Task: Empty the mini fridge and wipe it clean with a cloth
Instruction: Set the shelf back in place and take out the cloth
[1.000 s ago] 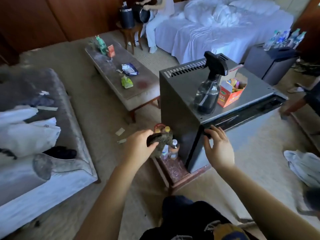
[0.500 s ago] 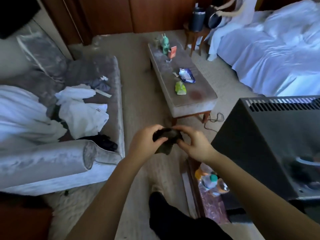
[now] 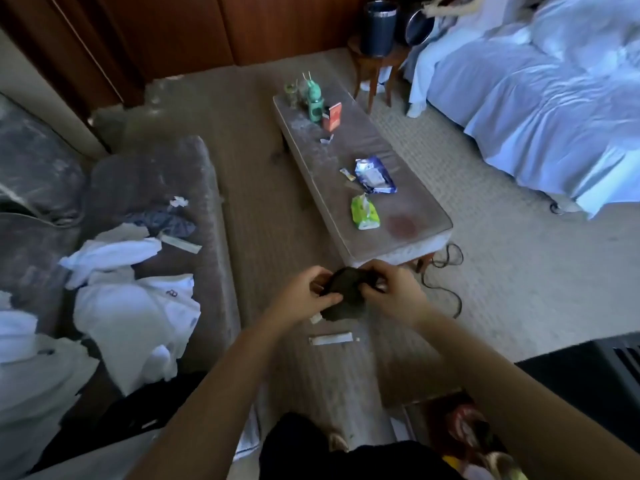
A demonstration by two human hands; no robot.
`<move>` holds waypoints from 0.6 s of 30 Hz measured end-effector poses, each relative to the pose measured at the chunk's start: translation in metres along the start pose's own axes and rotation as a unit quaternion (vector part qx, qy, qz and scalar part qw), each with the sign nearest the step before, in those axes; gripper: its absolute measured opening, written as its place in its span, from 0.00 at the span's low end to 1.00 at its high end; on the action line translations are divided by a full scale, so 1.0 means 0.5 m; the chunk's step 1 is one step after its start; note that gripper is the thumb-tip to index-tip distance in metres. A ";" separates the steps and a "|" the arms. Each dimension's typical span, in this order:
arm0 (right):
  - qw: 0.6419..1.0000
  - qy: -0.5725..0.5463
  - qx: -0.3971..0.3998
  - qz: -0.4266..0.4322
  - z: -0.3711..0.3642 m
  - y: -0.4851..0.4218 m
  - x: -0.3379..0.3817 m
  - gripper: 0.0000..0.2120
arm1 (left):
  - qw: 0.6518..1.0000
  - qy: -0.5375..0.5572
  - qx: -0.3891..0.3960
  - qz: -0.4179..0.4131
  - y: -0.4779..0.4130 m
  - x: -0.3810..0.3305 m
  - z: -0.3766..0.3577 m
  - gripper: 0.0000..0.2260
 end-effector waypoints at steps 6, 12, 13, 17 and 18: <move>0.980 -0.075 -0.115 -0.141 0.112 -0.203 -0.185 0.08 | 0.996 0.041 0.081 -0.003 -0.334 0.025 -0.031 0.10; 0.884 -0.211 -0.265 -0.323 0.195 -0.324 -0.449 0.10 | 0.985 0.088 0.139 0.049 -0.691 0.015 -0.110 0.03; 0.864 -0.225 -0.282 -0.351 0.202 -0.340 -0.495 0.12 | 0.983 0.090 0.147 0.061 -0.738 0.014 -0.130 0.03; 0.815 -0.265 -0.303 -0.417 0.221 -0.438 -0.673 0.11 | 0.973 0.095 0.177 0.116 -0.922 0.041 -0.229 0.03; 0.802 -0.281 -0.306 -0.430 0.223 -0.463 -0.721 0.09 | 0.971 0.090 0.179 0.132 -0.965 0.056 -0.256 0.02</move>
Point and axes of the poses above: each hand's wrist, its own y-axis away from the middle knuckle, its own z-axis out of the back of the hand, x = y × z, the point moved 10 cm from there along -y, towards the middle knuckle, and after that the axes turned 11 degrees about -y, right-handed, at the moved point
